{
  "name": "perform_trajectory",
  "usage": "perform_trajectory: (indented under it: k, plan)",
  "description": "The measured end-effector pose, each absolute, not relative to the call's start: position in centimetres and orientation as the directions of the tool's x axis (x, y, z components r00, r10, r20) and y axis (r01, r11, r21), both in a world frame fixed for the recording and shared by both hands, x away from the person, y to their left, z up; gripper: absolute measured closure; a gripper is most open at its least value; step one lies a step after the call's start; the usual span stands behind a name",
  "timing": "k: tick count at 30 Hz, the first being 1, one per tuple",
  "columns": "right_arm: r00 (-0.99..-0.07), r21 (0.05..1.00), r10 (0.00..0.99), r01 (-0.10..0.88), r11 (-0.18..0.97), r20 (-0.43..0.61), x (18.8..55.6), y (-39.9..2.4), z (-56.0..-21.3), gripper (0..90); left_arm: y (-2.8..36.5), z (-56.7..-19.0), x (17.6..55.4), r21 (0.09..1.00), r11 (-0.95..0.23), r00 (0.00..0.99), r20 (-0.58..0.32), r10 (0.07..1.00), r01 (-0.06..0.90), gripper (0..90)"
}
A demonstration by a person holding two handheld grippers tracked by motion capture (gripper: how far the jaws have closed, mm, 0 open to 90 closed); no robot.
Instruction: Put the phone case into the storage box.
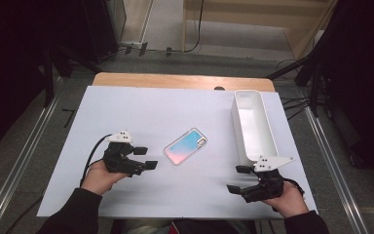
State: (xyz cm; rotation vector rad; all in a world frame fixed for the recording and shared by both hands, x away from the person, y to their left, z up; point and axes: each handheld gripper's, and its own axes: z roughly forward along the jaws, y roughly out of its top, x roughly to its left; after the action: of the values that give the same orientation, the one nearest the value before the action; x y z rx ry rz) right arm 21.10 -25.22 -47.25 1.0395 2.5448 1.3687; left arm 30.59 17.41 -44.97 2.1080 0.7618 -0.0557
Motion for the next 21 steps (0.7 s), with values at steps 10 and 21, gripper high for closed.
perform_trajectory:
  k: [10, 21]
  plan:
    - [-0.771, 0.765, 0.592, 0.523, 0.376, 0.236, 21.1, -25.2, -47.3, 20.1, 15.9, -44.6, 31.5, 0.726, -0.449, 0.823, -0.290, 0.488, 0.522, 25.6]
    - [-0.771, 0.764, 0.591, 0.525, 0.376, 0.239, 21.1, -25.2, -47.3, 20.1, 14.0, -44.2, 32.9, 0.731, -0.440, 0.824, -0.296, 0.484, 0.521, 25.5]
